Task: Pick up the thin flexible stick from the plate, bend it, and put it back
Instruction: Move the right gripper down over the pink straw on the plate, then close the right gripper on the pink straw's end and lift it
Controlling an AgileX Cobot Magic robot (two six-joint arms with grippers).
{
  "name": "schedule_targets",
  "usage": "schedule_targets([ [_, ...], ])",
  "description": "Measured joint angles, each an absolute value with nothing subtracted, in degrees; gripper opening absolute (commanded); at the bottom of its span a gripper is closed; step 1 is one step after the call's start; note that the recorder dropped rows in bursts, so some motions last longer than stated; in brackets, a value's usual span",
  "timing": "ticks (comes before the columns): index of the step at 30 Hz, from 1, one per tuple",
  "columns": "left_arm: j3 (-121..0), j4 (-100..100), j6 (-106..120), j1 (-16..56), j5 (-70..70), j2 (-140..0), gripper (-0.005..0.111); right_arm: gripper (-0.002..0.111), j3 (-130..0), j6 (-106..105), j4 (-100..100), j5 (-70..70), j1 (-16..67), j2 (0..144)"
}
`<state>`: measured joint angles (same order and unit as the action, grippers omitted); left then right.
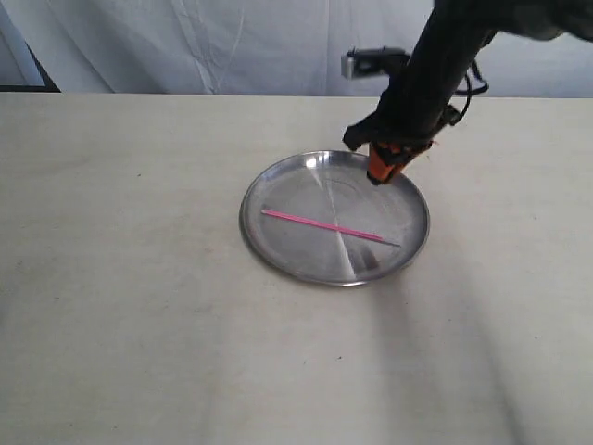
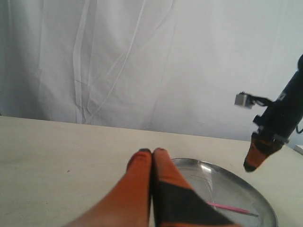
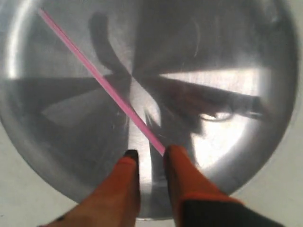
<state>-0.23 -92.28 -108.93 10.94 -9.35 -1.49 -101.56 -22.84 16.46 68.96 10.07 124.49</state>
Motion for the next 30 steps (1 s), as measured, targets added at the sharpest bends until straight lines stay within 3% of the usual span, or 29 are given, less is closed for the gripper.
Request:
schedule_targets([
  [2,-0.2,-92.3,-108.9,10.9,-9.4,-1.5,0.0,0.045,-101.8,-23.0,15.6,69.4,11.3,127.1],
  [10,-0.2,-92.3,-108.9,10.9,-9.4,-1.5,0.0,0.045,-101.9,-23.2,10.8,69.5,16.1,130.7],
  [22,-0.2,-92.3,-108.9,10.9,-9.4,-1.5,0.0,0.045,-98.3,-23.2,5.1,65.0,16.7,130.7],
  [24,-0.2,-92.3,-108.9,10.9,-9.4,-1.5,0.0,0.04,-96.8,-23.2,4.9,63.6,16.7,130.7],
  [30,-0.2,-92.3,-108.9,10.9,-9.4,-1.5,0.0,0.012,-93.5,-22.4,3.2,59.2,16.7,130.1],
])
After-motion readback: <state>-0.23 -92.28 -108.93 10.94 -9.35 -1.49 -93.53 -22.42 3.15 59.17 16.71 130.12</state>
